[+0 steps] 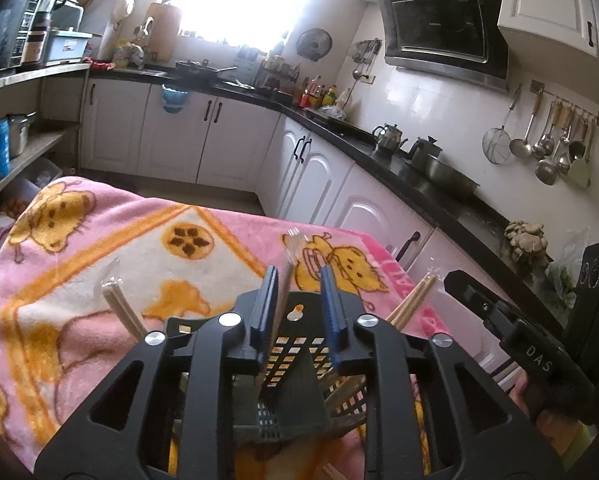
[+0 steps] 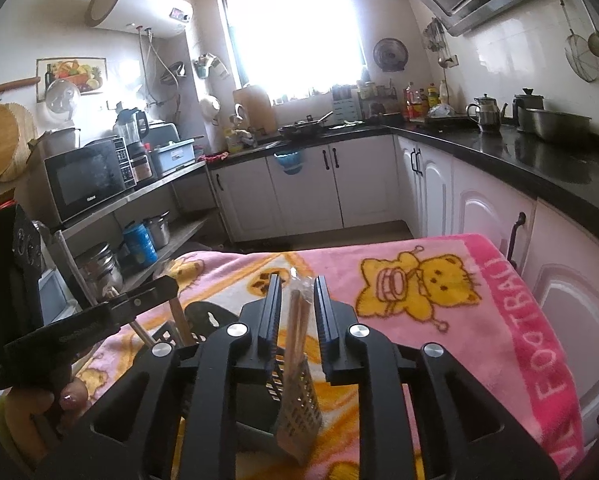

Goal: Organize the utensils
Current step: 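Lower the left tool's chopstick into the caddy and open while the right tool releases its own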

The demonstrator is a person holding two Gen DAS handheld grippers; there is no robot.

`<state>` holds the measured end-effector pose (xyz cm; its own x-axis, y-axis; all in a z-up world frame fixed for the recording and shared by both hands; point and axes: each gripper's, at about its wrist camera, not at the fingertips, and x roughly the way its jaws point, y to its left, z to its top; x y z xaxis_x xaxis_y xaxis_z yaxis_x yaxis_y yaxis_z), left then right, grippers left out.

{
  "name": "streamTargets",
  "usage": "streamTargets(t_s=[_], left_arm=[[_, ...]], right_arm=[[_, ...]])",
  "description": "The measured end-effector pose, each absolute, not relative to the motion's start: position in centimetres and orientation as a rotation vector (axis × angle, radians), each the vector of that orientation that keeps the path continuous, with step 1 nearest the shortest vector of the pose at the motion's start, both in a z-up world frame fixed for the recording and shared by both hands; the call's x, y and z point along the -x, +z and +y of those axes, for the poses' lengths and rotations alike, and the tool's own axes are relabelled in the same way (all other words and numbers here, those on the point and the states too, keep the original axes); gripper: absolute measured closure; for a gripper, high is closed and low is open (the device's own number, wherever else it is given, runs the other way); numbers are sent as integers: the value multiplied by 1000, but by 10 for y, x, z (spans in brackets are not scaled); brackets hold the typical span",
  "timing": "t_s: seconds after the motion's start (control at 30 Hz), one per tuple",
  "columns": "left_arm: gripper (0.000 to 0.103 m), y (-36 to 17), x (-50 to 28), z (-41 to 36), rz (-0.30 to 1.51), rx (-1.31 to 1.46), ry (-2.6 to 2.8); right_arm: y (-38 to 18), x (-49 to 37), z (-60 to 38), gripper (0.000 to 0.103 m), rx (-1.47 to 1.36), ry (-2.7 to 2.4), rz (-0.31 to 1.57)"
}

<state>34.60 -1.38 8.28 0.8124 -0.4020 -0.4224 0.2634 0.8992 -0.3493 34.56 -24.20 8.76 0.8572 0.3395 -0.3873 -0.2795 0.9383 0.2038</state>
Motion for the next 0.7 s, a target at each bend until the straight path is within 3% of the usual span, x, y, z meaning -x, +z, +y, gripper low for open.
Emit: streamTargets(t_s=[0.7], left_arm=[[51,87,-320,-4,575,281,-330]], right_arm=[[82,-327,-253,60,-146,328,468]])
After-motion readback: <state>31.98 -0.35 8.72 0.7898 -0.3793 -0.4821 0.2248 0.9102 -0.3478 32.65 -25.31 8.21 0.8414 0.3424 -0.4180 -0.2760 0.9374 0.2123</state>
